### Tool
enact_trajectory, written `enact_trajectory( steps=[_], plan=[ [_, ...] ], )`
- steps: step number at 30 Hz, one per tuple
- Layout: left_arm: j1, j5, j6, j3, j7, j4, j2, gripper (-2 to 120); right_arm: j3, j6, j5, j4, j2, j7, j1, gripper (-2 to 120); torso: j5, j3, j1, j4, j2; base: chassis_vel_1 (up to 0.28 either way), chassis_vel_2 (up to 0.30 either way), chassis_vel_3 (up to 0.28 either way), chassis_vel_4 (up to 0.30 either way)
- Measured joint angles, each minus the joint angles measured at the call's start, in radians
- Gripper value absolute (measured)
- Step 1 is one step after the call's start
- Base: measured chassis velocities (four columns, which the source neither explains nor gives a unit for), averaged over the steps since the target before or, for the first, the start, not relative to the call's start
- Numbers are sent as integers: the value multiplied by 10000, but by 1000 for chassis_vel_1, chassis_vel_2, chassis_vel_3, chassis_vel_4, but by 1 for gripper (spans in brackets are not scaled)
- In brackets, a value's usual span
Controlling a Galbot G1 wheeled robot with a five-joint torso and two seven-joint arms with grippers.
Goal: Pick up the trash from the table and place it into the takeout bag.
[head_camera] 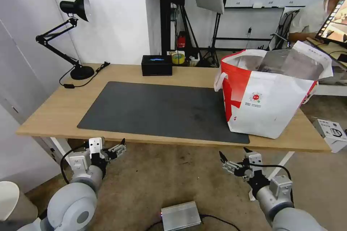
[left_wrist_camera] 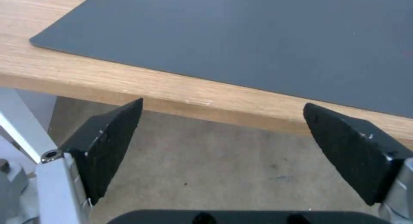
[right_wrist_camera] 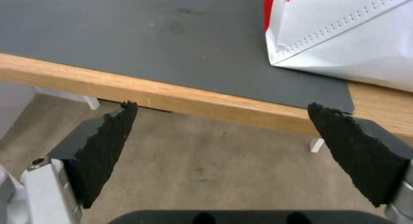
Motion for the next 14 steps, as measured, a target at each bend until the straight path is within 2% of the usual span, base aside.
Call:
enact_trajectory(
  steps=[14],
  plan=[
    [-12, -13, 8, 11, -2, 1, 7, 100, 0, 0, 0, 0, 0, 0, 0, 100, 0, 0, 0, 0, 0, 0, 0, 0, 0]
  ],
)
